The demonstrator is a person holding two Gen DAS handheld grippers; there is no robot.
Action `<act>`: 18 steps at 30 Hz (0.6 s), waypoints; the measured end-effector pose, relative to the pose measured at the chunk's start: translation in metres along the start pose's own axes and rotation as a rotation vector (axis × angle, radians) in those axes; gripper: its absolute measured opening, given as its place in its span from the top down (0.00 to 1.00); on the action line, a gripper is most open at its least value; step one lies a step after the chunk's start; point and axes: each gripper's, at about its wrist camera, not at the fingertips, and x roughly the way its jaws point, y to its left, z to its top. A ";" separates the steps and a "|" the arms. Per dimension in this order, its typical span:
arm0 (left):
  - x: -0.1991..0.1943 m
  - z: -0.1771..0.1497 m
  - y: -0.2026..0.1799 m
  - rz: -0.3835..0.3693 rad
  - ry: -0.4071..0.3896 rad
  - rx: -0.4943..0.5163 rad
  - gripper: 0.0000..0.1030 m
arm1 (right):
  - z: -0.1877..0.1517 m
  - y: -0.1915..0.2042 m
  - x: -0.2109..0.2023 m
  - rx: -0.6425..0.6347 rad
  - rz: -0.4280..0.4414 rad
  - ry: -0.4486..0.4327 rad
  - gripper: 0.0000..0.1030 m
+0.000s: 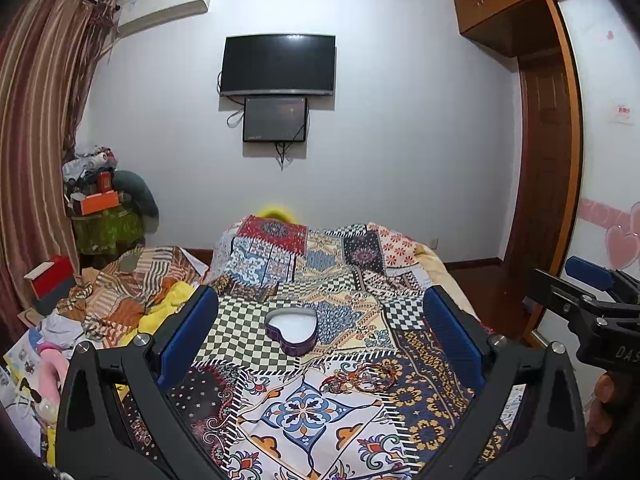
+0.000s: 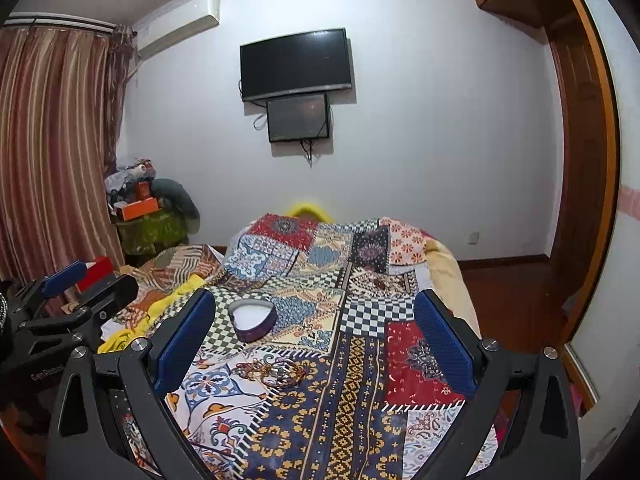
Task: Organize jewelry
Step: 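Lower the right gripper onto the red-and-gold beaded bracelet and close it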
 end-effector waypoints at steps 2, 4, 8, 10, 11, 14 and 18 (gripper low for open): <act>0.011 -0.003 0.002 0.001 0.023 -0.003 0.00 | -0.004 -0.004 0.010 0.008 -0.006 0.026 0.04; 0.022 -0.006 0.005 0.002 0.047 -0.006 0.00 | -0.008 -0.009 0.020 0.014 -0.015 0.055 0.04; 0.051 -0.018 0.014 0.012 0.120 -0.022 0.00 | -0.020 -0.021 0.046 0.023 -0.037 0.125 0.04; 0.067 -0.027 0.020 0.021 0.166 -0.031 0.00 | -0.028 -0.028 0.060 0.025 -0.049 0.168 0.04; 0.073 -0.030 0.022 0.025 0.183 -0.035 0.00 | -0.031 -0.030 0.065 0.025 -0.053 0.183 0.04; 0.094 -0.045 0.032 0.025 0.257 -0.057 0.00 | -0.044 -0.036 0.084 0.023 -0.062 0.250 0.04; 0.119 -0.065 0.037 0.043 0.351 -0.057 0.10 | -0.056 -0.040 0.106 0.024 -0.036 0.328 0.04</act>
